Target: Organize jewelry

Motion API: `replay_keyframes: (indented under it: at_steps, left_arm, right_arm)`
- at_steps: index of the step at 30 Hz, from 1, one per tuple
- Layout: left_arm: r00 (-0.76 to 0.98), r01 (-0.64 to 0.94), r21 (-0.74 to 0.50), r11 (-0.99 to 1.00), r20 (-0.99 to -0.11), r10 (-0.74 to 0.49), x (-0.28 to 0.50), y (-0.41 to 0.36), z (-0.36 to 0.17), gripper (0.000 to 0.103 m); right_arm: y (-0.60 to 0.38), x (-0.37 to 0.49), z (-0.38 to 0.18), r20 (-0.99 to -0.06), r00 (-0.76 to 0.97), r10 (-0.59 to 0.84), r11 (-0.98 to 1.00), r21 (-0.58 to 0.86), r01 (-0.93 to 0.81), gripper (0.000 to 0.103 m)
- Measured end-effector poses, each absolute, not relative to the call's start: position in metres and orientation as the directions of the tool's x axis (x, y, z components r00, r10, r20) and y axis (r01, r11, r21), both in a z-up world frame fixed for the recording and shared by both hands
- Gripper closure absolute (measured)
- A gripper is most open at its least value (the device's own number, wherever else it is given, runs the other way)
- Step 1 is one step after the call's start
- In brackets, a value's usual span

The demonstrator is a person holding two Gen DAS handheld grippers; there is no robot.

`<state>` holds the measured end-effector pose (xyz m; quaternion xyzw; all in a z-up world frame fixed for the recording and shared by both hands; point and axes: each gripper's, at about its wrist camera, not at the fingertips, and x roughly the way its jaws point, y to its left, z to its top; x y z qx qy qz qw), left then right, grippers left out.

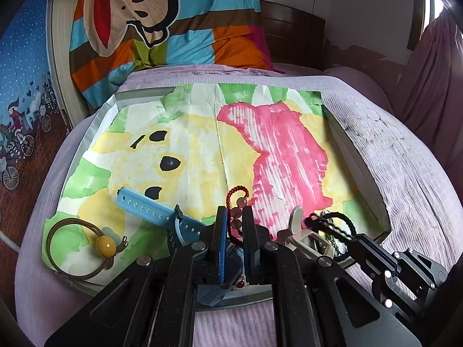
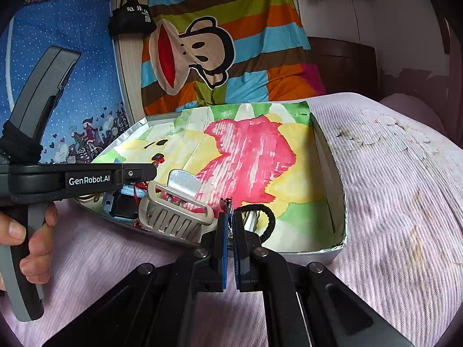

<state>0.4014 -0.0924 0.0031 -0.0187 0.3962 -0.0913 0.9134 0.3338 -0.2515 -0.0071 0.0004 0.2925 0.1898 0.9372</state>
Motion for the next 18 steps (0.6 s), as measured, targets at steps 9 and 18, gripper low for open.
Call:
replay_keyframes:
  at_steps: [9, 18]
  left_arm:
    - [0.690, 0.160, -0.100, 0.982, -0.700, -0.184, 0.395, -0.097, 0.002, 0.095]
    - [0.735, 0.151, -0.167, 0.974, -0.641, -0.224, 0.376, -0.088, 0.014, 0.083]
  right_arm:
    - [-0.255, 0.332, -0.005, -0.531, 0.766, 0.363, 0.927, 0.125, -0.353, 0.099]
    - [-0.263, 0.321, 0.008, -0.472, 0.807, 0.355, 0.934, 0.131, -0.333, 0.078]
